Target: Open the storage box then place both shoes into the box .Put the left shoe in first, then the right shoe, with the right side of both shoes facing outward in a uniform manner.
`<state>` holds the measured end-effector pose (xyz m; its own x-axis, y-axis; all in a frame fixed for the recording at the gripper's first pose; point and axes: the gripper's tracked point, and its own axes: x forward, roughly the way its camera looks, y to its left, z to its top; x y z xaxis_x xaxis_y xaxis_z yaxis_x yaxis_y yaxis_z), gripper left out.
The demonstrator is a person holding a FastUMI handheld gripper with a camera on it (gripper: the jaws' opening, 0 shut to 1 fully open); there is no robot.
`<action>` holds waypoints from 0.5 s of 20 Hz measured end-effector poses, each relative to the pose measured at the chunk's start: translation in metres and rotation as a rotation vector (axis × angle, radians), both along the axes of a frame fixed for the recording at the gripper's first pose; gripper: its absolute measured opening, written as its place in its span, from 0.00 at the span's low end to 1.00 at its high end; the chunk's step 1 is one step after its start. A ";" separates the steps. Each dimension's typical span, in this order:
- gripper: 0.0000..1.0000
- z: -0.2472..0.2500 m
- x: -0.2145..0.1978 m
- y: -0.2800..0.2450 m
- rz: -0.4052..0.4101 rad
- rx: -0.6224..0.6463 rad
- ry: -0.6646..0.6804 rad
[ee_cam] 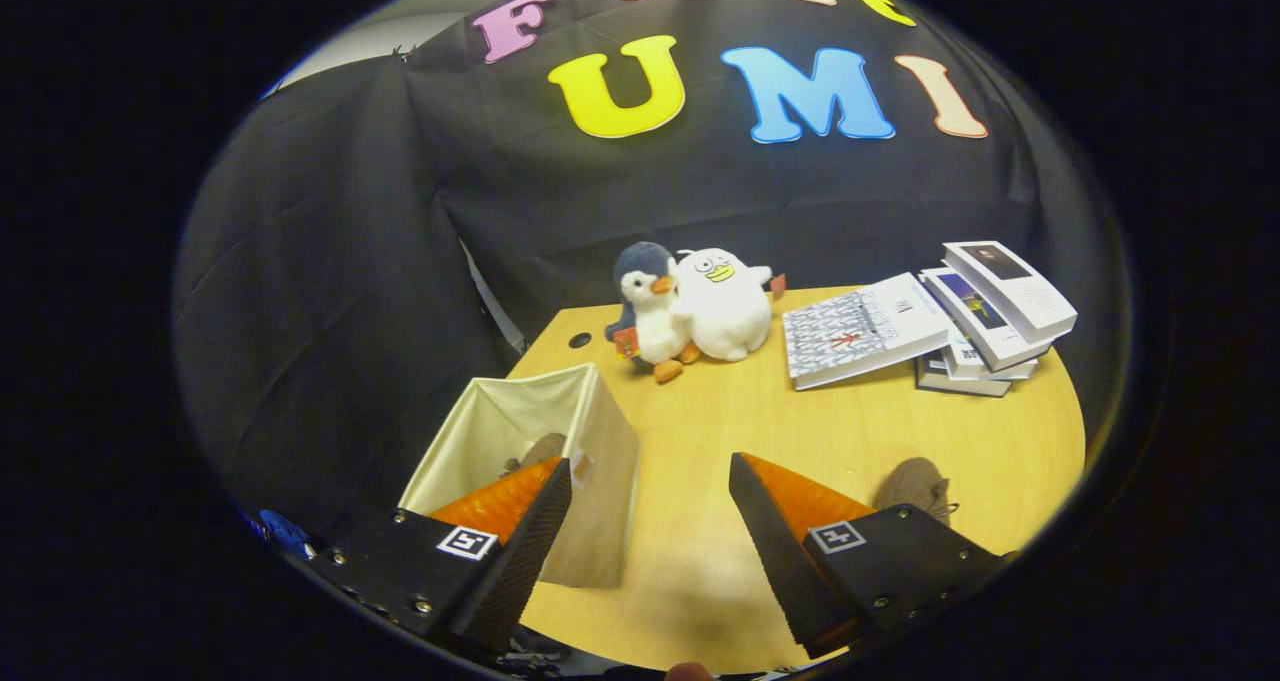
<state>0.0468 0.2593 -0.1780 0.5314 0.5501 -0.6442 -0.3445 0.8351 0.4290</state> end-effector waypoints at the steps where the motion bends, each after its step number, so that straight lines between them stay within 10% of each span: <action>1: 0.98 -0.004 0.001 -0.014 -0.013 -0.012 0.005; 10: 0.98 -0.068 -0.008 -0.127 -0.054 -0.192 0.078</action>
